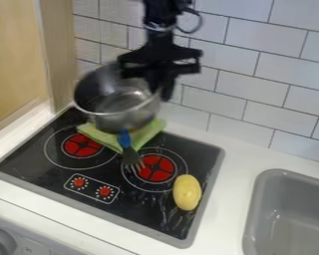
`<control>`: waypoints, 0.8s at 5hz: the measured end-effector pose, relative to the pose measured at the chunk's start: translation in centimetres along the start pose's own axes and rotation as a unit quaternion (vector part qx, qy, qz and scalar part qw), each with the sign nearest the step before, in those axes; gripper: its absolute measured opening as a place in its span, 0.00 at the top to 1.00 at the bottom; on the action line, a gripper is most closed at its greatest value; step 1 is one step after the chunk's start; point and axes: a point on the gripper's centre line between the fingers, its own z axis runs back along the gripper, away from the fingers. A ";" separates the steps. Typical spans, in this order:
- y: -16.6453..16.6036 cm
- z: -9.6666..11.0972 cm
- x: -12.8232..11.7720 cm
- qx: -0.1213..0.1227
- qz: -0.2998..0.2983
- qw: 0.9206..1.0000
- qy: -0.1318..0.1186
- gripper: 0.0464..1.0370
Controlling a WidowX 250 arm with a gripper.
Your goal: Move the silver pot to the right side of the stove
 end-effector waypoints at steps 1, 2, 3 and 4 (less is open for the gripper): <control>-2.0 -0.4 -0.3 -0.004 -0.032 0.999 0.002 1.00; -3.7 -1.3 -1.6 -0.003 -0.063 0.998 0.013 0.99; -5.3 -2.5 -3.0 0.006 -0.096 0.995 0.024 0.99; -6.8 -3.5 -3.7 0.008 -0.120 0.992 0.028 1.00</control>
